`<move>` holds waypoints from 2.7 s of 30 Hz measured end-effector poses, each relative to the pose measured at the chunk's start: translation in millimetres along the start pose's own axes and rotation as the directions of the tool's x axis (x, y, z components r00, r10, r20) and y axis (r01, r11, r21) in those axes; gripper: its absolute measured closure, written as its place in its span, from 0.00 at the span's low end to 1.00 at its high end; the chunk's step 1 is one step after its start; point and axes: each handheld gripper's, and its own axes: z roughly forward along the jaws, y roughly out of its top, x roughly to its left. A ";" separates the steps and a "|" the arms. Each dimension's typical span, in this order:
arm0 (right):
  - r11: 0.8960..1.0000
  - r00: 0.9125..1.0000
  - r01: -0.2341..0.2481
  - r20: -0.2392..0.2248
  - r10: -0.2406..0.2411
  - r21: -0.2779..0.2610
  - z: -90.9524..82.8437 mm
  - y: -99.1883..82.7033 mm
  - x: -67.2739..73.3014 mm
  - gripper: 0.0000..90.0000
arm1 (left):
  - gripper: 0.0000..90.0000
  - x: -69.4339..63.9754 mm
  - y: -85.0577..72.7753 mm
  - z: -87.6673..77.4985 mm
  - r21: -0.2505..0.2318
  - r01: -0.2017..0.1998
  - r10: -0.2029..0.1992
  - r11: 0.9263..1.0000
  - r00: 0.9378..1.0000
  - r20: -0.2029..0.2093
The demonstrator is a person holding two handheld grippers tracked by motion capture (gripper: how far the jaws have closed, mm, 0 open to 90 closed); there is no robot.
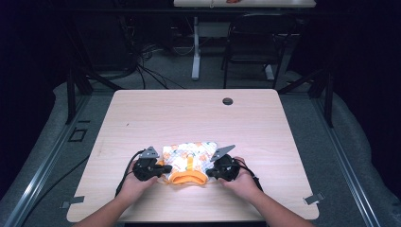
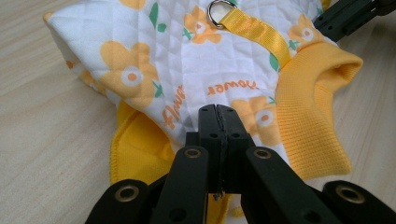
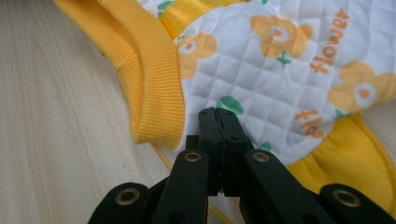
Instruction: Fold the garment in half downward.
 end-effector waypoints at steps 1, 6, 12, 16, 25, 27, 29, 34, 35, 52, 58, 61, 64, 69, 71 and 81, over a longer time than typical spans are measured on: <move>1.000 1.000 0.004 0.003 -0.004 0.005 -0.4 0.8 -0.6 1.00 | 1.00 0.4 1.1 0.3 0.003 -0.006 0.006 1.000 1.000 -0.001; 1.000 1.000 0.003 0.014 -0.003 0.006 0.0 3.4 -2.4 1.00 | 1.00 2.0 5.9 2.5 0.015 -0.017 0.017 1.000 1.000 -0.012; 1.000 1.000 0.006 0.025 -0.007 0.009 0.4 7.2 -6.4 1.00 | 1.00 7.6 10.1 5.9 0.005 0.000 0.000 1.000 1.000 -0.016; 1.000 1.000 0.003 0.025 -0.003 0.009 0.4 9.5 -8.7 1.00 | 1.00 11.3 12.1 6.0 0.001 0.011 -0.011 1.000 1.000 -0.020; 1.000 0.998 0.006 0.056 -0.007 0.016 3.7 22.7 -21.0 1.00 | 1.00 23.9 25.6 14.8 0.001 0.028 -0.028 1.000 0.998 -0.052; 1.000 0.998 -0.004 0.063 0.003 0.015 5.0 26.2 -25.6 1.00 | 1.00 27.3 29.4 17.5 -0.002 0.030 -0.030 1.000 0.997 -0.065; 1.000 0.997 -0.014 0.069 0.014 0.000 7.6 29.0 -29.7 1.00 | 1.00 32.1 32.2 20.9 -0.006 0.046 -0.047 0.999 0.997 -0.066; 0.999 0.995 -0.033 0.096 0.033 0.000 13.7 35.7 -41.4 1.00 | 1.00 40.8 38.8 26.6 -0.018 0.054 -0.056 0.998 0.994 -0.090; 0.999 0.994 -0.037 0.103 0.037 -0.001 14.4 36.9 -43.4 1.00 | 0.99 42.2 39.9 27.8 -0.023 0.052 -0.054 0.998 0.994 -0.097; 0.996 0.986 -0.072 0.144 0.079 -0.051 15.0 47.5 -61.6 1.00 | 0.97 50.3 50.9 32.9 -0.063 0.080 -0.088 0.995 0.987 -0.136; 0.996 0.988 -0.051 0.143 0.061 -0.070 1.3 53.3 -54.0 0.97 | 0.97 43.4 54.2 22.5 -0.075 0.076 -0.085 0.994 0.989 -0.123; 0.995 0.988 -0.045 0.144 0.058 -0.091 -6.1 56.0 -50.0 0.96 | 0.95 40.3 55.0 16.2 -0.085 0.076 -0.086 0.993 0.989 -0.123; 0.996 0.986 -0.020 0.163 0.035 -0.090 -13.3 57.0 -44.1 0.94 | 0.93 37.8 55.1 8.0 -0.090 0.065 -0.075 0.994 0.990 -0.118; 0.995 0.982 0.026 0.191 -0.007 -0.094 -24.1 52.3 -34.6 0.90 | 0.89 33.8 50.7 -4.9 -0.109 0.069 -0.081 0.992 0.990 -0.115; 0.995 0.981 0.027 0.194 -0.008 -0.096 -27.9 48.5 -32.5 0.89 | 0.87 32.9 47.4 -9.1 -0.110 0.061 -0.074 0.992 0.990 -0.117; 0.995 0.980 -0.009 0.199 0.028 -0.100 -40.4 21.6 -27.0 0.83 | 0.81 28.6 24.1 -23.6 -0.125 0.063 -0.079 0.990 0.989 -0.126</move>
